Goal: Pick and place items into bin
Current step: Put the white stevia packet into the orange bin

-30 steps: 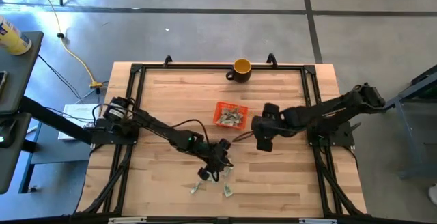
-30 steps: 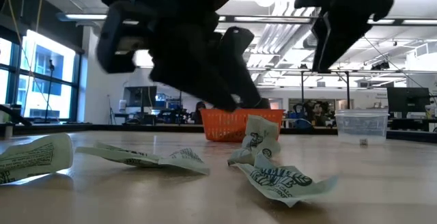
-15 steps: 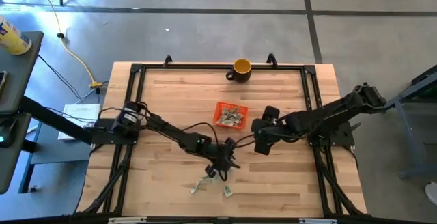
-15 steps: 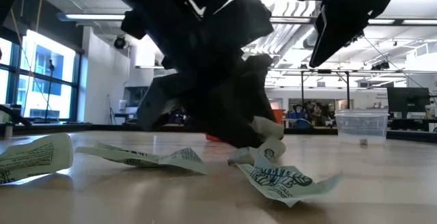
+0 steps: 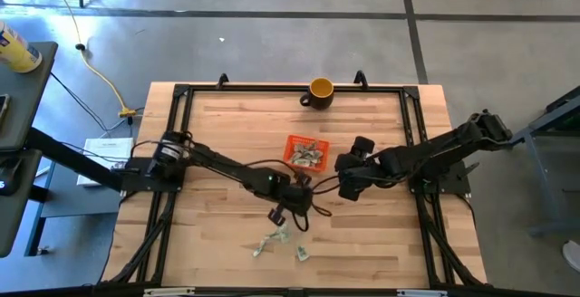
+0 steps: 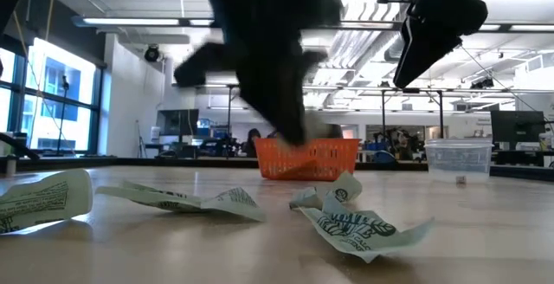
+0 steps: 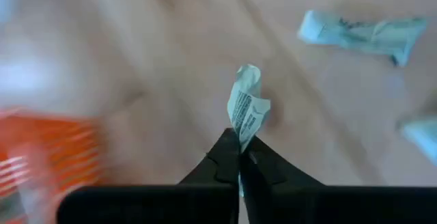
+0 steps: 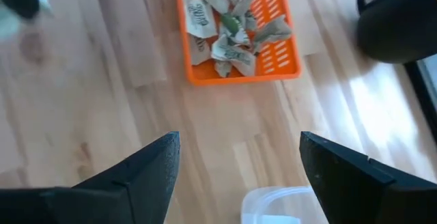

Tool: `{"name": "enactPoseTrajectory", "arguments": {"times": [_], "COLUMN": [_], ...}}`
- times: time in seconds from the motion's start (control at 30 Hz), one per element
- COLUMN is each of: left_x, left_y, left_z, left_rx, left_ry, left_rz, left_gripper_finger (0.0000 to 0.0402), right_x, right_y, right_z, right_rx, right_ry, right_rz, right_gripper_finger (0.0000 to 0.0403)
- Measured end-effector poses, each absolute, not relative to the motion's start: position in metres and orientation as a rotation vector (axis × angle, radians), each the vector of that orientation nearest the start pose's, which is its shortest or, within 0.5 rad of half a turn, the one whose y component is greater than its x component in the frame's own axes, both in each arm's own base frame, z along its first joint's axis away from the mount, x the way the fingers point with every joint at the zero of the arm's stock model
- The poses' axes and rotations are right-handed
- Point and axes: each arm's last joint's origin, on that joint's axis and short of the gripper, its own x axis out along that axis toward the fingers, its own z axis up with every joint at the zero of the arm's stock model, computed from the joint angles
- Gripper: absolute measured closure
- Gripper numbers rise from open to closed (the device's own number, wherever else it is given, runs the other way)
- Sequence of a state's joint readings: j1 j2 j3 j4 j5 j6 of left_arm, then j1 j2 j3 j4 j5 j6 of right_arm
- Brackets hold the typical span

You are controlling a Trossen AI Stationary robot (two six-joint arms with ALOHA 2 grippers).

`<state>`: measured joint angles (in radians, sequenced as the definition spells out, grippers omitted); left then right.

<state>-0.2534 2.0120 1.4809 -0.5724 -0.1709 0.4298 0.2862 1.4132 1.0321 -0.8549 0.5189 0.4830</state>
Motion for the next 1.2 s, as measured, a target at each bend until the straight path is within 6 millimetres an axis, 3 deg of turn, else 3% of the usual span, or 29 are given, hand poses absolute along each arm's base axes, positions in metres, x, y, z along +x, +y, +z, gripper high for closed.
{"name": "enactPoseTrajectory", "arguments": {"times": [0.1, 0.2, 0.4, 0.47, 0.57, 0.73, 0.9, 1.03, 1.2], "left_x": [0.406, 0.406, 0.413, 0.416, 0.418, 0.417, 0.395, 0.363, 0.310], "left_y": [-0.085, -0.043, 0.034, 0.049, 0.060, 0.061, 0.057, 0.033, -0.015], "left_z": [0.222, 0.241, 0.231, 0.218, 0.206, 0.205, 0.234, 0.252, 0.265], "left_rx": [0.666, 0.596, 0.515, 0.456, 0.408, 0.437, 0.222, 0.075, 0.014], "left_ry": [1.001, 0.985, 1.012, 1.012, 1.028, 1.095, 1.120, 1.193, 1.101], "left_rz": [-0.231, -0.150, -0.117, -0.179, -0.171, 0.015, 0.056, 0.022, 0.002], "left_gripper_finger": [0.0373, 0.0373, 0.0373, 0.0363, 0.0310, 0.0201, 0.0128, 0.0118, 0.0147], "right_x": [0.253, 0.252, 0.242, 0.239, 0.236, 0.233, 0.235, 0.246, 0.267], "right_y": [0.057, 0.055, 0.058, 0.062, 0.069, 0.078, 0.086, 0.095, 0.107], "right_z": [0.241, 0.242, 0.240, 0.239, 0.239, 0.239, 0.240, 0.242, 0.237], "right_rx": [-0.089, -0.116, -0.159, -0.173, -0.188, -0.181, -0.206, -0.194, -0.239], "right_ry": [1.041, 1.042, 1.129, 1.149, 1.147, 1.125, 1.094, 1.039, 0.953], "right_rz": [-0.483, -0.491, -0.487, -0.481, -0.468, -0.458, -0.394, -0.236, -0.032], "right_gripper_finger": [0.0112, 0.0112, 0.0112, 0.0112, 0.0112, 0.0112, 0.0111, 0.0111, 0.0111]}}
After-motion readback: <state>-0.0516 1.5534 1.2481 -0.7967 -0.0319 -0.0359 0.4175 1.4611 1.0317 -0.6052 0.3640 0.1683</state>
